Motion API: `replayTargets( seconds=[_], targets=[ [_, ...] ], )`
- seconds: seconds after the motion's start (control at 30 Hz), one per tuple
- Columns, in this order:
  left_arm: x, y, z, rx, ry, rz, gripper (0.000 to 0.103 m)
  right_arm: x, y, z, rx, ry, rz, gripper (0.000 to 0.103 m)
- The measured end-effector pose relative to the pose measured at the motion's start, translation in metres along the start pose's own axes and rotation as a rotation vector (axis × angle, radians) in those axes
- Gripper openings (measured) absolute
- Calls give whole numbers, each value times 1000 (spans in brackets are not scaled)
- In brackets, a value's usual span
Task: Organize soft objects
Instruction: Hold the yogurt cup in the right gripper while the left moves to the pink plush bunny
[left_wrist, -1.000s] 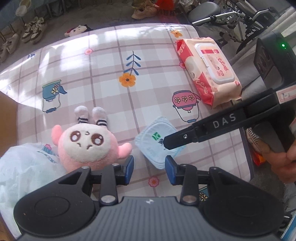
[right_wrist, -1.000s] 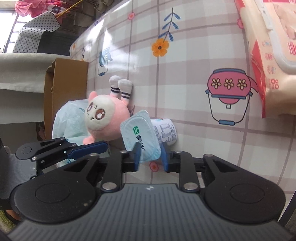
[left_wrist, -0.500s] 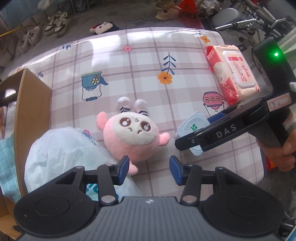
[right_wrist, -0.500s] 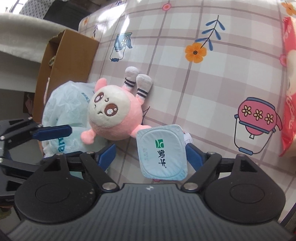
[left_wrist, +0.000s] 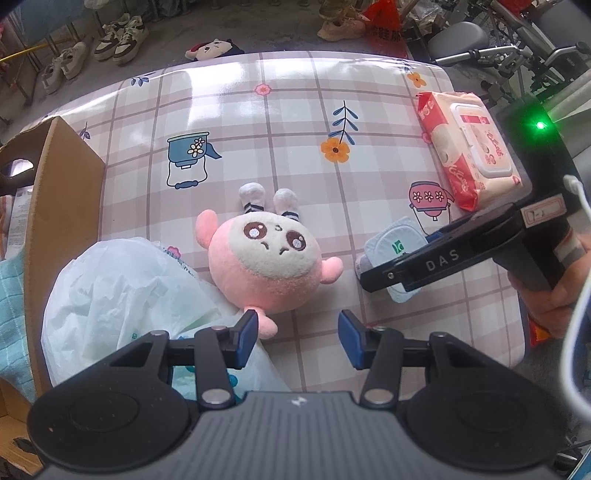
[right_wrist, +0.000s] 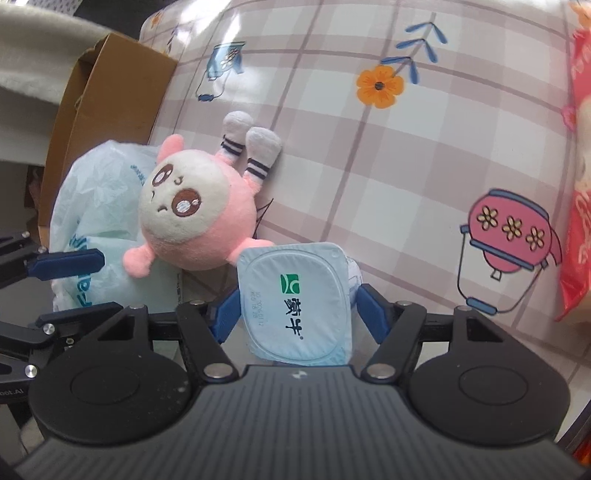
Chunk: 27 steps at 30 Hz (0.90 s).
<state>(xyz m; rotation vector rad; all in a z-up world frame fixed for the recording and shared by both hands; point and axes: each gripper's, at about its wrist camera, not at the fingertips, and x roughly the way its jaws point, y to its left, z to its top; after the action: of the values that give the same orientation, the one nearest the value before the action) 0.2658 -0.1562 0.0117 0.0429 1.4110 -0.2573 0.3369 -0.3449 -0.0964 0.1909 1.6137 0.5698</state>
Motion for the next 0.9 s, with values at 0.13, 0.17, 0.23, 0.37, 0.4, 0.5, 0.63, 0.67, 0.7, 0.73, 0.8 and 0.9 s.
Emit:
replayTargets(
  seconds=[0.13,0.17,0.23,0.37,0.4,0.5,0.63,0.67,0.7,0.73,0.8,0.9],
  targets=[
    [2,-2,9,-7,-8,-3,50,-11,-11,-9,30,-25,-30,64],
    [3,-4,12,-6,-11,0,52,-14,-16,-11,47,-31,-37,64],
    [6,-6,19,-2,-16,14,64,-20,-27,-16,85,-39,-37,64],
    [19,-11,36,18,0,45,78,-23,-40,-26,142,-43,-9,64],
    [24,-12,40,23,14,50,81,-23,-40,-28,142,-44,-8,64],
    [41,-15,49,41,70,74,86,-22,-38,-30,133,-49,-15,65],
    [60,-16,57,46,126,113,90,-20,-34,-30,126,-54,-20,66],
    [63,-15,58,38,136,122,91,-19,-35,-29,128,-54,-16,66],
    [66,-14,59,31,139,130,94,-19,-36,-29,131,-53,-13,66],
    [69,-12,60,27,140,135,96,-20,-38,-29,135,-53,-9,67],
    [74,-9,63,12,146,150,98,-20,-40,-29,138,-50,-4,67],
    [78,-1,67,-15,162,171,98,-20,-40,-29,139,-47,-1,68]
  ],
)
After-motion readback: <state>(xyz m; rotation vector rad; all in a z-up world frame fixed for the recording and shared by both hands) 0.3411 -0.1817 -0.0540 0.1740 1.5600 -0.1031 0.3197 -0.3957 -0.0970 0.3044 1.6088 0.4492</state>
